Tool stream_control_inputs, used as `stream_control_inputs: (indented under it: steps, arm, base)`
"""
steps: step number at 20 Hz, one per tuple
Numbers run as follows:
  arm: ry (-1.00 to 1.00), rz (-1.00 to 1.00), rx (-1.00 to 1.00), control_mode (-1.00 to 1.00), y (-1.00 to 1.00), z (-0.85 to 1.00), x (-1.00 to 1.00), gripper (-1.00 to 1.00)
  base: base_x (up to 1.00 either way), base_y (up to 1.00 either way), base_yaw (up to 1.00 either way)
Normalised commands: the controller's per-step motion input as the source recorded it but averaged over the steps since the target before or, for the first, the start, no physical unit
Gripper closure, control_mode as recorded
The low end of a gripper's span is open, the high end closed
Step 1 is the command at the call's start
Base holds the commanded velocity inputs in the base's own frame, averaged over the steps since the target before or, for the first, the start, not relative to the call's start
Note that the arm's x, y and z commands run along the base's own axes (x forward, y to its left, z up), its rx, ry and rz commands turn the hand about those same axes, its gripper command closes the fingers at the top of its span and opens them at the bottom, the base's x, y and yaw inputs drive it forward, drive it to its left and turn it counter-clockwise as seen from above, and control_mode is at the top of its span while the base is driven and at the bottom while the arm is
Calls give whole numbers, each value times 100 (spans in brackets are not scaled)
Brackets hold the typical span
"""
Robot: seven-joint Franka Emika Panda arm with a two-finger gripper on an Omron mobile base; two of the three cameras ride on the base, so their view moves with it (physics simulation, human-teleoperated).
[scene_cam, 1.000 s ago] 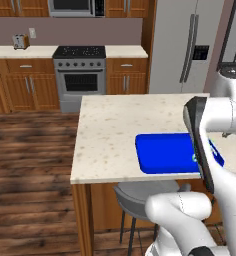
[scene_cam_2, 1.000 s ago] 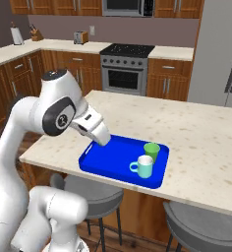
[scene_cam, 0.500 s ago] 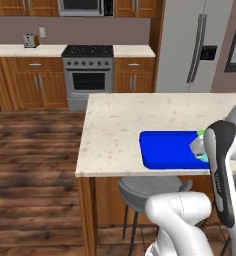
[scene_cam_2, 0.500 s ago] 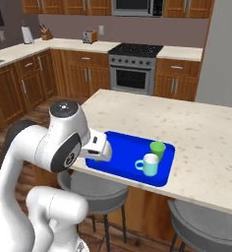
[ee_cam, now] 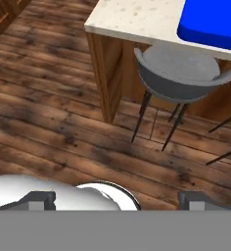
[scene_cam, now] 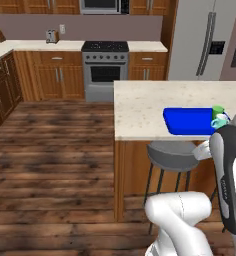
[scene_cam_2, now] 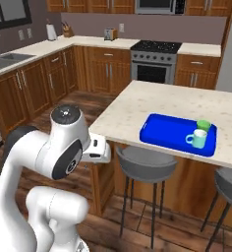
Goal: There is a tray on the dining counter. Grab the cup, mug, and pitcher and place them on the tray. The pitcher may be placed next to the tray if it cannot fit the tray.
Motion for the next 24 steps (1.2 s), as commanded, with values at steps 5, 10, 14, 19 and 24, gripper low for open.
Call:
stream_control_inputs:
  steps: [5, 10, 14, 19, 24]
  arm:
    - [0, 0, 0, 100, 0, 0, 0, -100]
    - [0, 0, 0, 100, 0, 0, 0, -100]
    - [0, 0, 0, 100, 0, 0, 0, -100]
    - [0, 0, 0, 100, 0, 0, 0, -100]
    - [0, 0, 0, 100, 0, 0, 0, -100]
  base:
    - [-5, 100, 0]
    - [27, 100, -1]
    - [60, 100, 12]
    - [86, 94, 26]
    - [92, 50, 48]
